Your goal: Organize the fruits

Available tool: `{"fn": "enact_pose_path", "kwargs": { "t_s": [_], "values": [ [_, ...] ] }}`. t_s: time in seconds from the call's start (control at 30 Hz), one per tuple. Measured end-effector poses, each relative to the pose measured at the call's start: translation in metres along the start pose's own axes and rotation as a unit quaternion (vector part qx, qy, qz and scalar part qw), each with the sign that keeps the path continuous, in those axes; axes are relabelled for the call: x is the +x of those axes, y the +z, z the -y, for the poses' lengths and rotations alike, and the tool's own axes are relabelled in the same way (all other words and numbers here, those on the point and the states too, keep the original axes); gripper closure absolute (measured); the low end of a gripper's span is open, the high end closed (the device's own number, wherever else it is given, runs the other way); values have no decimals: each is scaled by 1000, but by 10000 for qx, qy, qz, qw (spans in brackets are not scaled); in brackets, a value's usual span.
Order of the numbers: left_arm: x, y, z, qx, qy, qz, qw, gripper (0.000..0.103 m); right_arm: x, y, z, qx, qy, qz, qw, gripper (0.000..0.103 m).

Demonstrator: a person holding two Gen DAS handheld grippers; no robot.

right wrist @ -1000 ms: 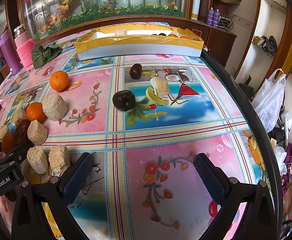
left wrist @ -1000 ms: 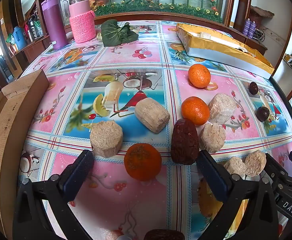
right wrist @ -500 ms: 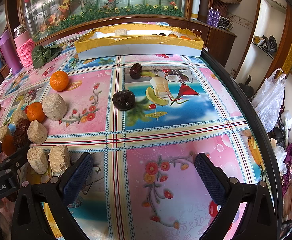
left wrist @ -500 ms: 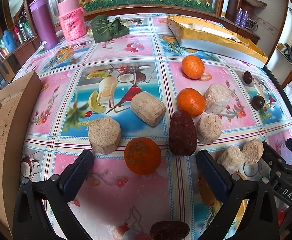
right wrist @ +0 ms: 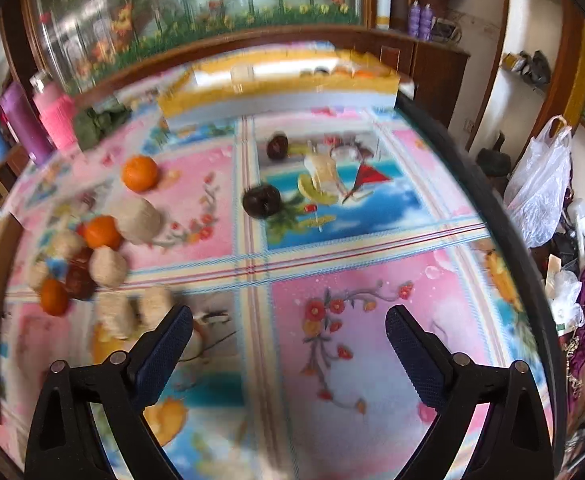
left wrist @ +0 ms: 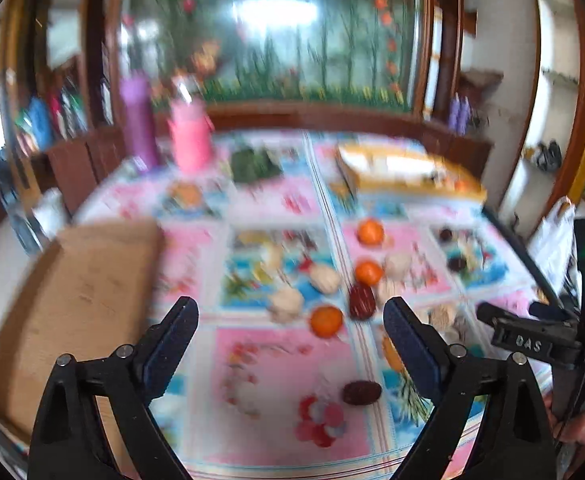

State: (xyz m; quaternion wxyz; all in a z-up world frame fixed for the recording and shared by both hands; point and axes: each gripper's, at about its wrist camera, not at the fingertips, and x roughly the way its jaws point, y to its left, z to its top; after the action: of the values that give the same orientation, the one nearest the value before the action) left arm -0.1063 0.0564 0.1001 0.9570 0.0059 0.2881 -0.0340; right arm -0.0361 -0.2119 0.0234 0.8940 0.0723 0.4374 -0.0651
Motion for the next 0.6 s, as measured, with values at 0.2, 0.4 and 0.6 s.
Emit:
{"fn": "enact_pose_path", "kwargs": {
  "t_s": [0.2,0.4,0.6],
  "values": [
    [-76,1,-27,-35,769,1164,9902,0,-94,-41,-14,552,379,1497,9865,4],
    [-99,-5,-49,-126,641,1143,9913,0,-115,-84,-41,778,83,2013,9764,2],
    [-111,-19,-50,-184,630,1039,9924,0,-127,-100,-61,459,107,1959,9795,2]
  ]
}}
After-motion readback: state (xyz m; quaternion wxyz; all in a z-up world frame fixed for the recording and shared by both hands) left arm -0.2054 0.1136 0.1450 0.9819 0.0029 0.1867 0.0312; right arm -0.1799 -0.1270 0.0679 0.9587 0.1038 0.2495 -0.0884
